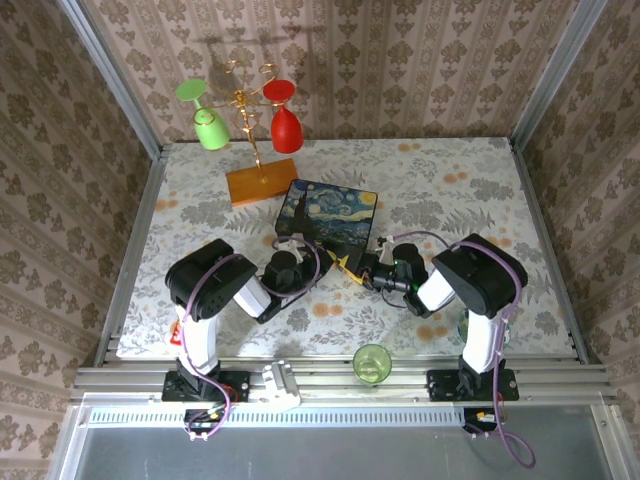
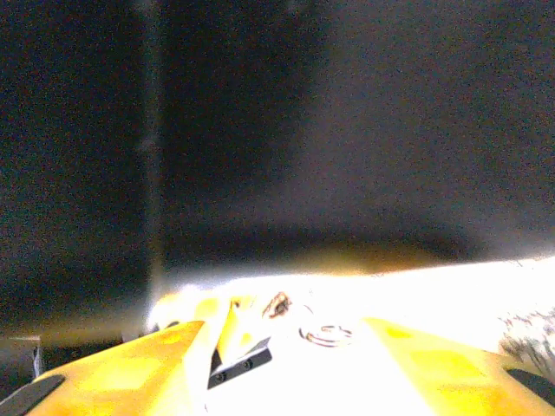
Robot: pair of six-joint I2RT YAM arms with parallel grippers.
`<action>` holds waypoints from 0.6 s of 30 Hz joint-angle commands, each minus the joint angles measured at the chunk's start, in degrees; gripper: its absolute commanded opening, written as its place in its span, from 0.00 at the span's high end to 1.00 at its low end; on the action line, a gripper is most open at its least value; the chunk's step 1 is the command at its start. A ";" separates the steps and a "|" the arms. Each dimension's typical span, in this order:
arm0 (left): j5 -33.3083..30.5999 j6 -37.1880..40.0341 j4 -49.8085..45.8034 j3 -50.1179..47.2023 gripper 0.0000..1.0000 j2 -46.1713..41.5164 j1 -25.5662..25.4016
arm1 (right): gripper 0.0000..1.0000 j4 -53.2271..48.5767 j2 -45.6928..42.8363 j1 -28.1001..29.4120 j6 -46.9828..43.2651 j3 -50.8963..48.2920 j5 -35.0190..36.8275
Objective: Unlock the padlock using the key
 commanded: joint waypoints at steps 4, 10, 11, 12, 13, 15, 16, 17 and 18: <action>1.58 0.62 1.28 -0.53 1.00 0.77 0.48 | 0.52 -25.29 -11.63 1.23 -16.33 1.02 7.95; 1.68 -0.76 1.15 -0.53 1.00 -0.04 0.57 | 0.52 -46.71 -22.40 13.28 -35.34 5.75 29.87; 1.65 -0.98 1.23 -0.66 1.00 -0.15 0.48 | 0.53 -48.01 -22.39 13.70 -37.71 6.55 30.79; 1.55 -1.06 1.21 -0.79 1.00 -0.46 0.40 | 0.53 -50.32 -21.92 14.01 -40.07 7.81 32.42; 1.47 -0.92 1.02 -0.88 1.00 -0.73 0.39 | 0.54 -53.29 -21.48 14.57 -42.08 9.30 34.64; 1.45 -1.55 0.54 -1.12 1.00 -1.13 0.44 | 0.53 -55.15 -20.12 16.07 -47.26 11.15 37.68; 1.55 -1.83 0.82 -1.22 1.00 -1.22 0.40 | 0.53 -55.16 -19.18 16.89 -49.45 11.70 39.23; 1.55 -1.85 0.65 -1.31 1.00 -1.42 0.39 | 0.53 -55.64 -18.29 17.39 -50.64 12.43 40.54; 1.31 -1.92 0.59 -1.53 1.00 -1.64 0.31 | 0.53 -56.03 -17.07 17.79 -51.91 13.34 41.39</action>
